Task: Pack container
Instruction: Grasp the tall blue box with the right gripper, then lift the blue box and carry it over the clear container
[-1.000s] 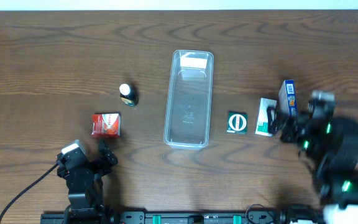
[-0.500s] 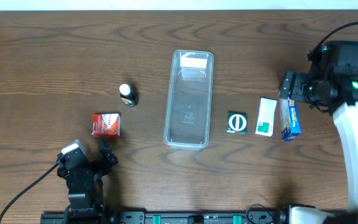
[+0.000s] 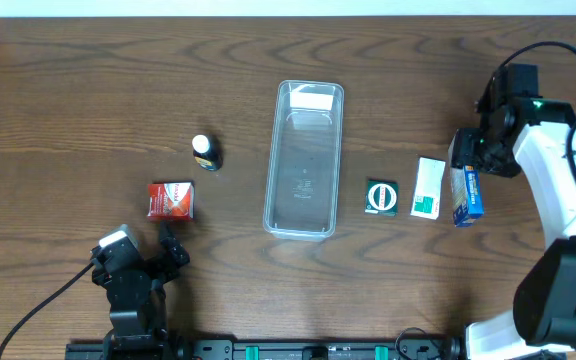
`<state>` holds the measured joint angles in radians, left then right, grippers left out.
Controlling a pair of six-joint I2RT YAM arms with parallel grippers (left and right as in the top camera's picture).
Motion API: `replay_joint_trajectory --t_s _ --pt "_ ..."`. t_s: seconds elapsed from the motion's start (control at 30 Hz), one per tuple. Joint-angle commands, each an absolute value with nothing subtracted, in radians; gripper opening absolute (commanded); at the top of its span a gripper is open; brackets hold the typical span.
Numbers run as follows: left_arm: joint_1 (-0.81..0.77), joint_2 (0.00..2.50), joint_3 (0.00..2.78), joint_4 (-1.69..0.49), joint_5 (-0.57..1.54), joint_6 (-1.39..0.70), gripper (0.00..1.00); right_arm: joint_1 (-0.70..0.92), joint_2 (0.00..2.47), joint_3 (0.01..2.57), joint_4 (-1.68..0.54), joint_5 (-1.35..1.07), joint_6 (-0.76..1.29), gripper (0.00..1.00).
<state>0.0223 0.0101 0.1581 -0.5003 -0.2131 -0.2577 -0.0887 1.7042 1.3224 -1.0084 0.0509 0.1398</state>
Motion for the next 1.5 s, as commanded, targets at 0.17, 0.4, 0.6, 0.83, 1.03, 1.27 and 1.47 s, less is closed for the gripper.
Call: replay_joint_trajectory --t_s 0.17,0.4,0.6,0.83,1.03,1.27,1.47 --pt "0.020 0.004 0.141 -0.503 -0.222 -0.241 0.98 -0.100 1.736 1.291 -1.010 0.064 0.171 0.43" --pt "0.020 0.004 0.141 -0.503 -0.222 -0.241 0.98 -0.100 1.736 1.216 -0.961 0.064 0.179 0.26" --pt "0.020 0.004 0.141 -0.503 -0.222 -0.241 0.98 -0.100 1.703 1.223 -0.953 0.064 0.179 0.15" --pt "0.020 0.004 0.141 -0.503 -0.221 -0.241 0.98 -0.095 1.554 1.259 -0.950 -0.026 0.179 0.07" --pt "0.020 0.004 0.141 -0.503 -0.221 -0.241 0.98 -0.070 1.379 1.261 -0.862 -0.432 0.241 0.01" --pt "0.020 0.004 0.141 -0.503 -0.221 -0.241 0.98 0.092 1.335 1.260 -0.716 -0.496 0.469 0.01" --pt "0.020 0.004 0.141 -0.503 -0.222 -0.241 0.98 0.326 1.404 1.260 -0.553 -0.347 0.582 0.01"
